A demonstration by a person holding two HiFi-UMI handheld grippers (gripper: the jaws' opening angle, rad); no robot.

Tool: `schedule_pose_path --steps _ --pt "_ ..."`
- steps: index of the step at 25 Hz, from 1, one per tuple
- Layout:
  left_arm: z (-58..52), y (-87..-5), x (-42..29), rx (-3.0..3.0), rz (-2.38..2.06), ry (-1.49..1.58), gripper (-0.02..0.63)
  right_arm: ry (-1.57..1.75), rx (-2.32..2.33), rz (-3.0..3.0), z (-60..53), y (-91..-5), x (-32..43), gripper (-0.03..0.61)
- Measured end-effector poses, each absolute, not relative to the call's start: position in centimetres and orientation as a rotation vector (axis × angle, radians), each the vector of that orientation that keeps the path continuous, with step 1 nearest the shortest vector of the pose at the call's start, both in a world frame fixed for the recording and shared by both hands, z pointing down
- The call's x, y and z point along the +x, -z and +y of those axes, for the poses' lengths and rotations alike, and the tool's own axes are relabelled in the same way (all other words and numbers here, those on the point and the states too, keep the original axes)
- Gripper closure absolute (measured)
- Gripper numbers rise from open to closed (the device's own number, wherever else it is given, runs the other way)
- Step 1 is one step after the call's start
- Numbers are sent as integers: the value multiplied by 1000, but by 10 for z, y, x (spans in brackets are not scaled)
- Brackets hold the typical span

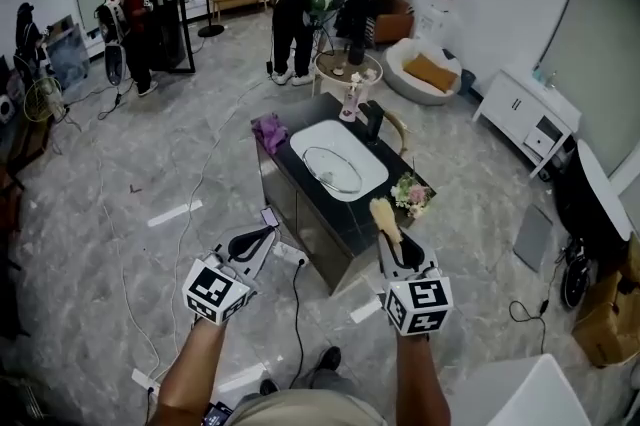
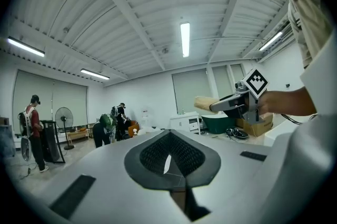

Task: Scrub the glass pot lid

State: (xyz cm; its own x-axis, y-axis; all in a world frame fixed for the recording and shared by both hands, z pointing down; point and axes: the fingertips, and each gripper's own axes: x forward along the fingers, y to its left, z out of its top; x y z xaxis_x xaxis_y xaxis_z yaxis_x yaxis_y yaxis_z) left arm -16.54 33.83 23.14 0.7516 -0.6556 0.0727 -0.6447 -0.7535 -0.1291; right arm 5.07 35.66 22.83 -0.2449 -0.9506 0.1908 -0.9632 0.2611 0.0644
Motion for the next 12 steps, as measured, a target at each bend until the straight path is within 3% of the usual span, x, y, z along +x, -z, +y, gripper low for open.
schedule_pose_path --steps 12 --pt "275 -243 -96 -2818 1180 264 600 -153 1703 -2433 270 -244 123 471"
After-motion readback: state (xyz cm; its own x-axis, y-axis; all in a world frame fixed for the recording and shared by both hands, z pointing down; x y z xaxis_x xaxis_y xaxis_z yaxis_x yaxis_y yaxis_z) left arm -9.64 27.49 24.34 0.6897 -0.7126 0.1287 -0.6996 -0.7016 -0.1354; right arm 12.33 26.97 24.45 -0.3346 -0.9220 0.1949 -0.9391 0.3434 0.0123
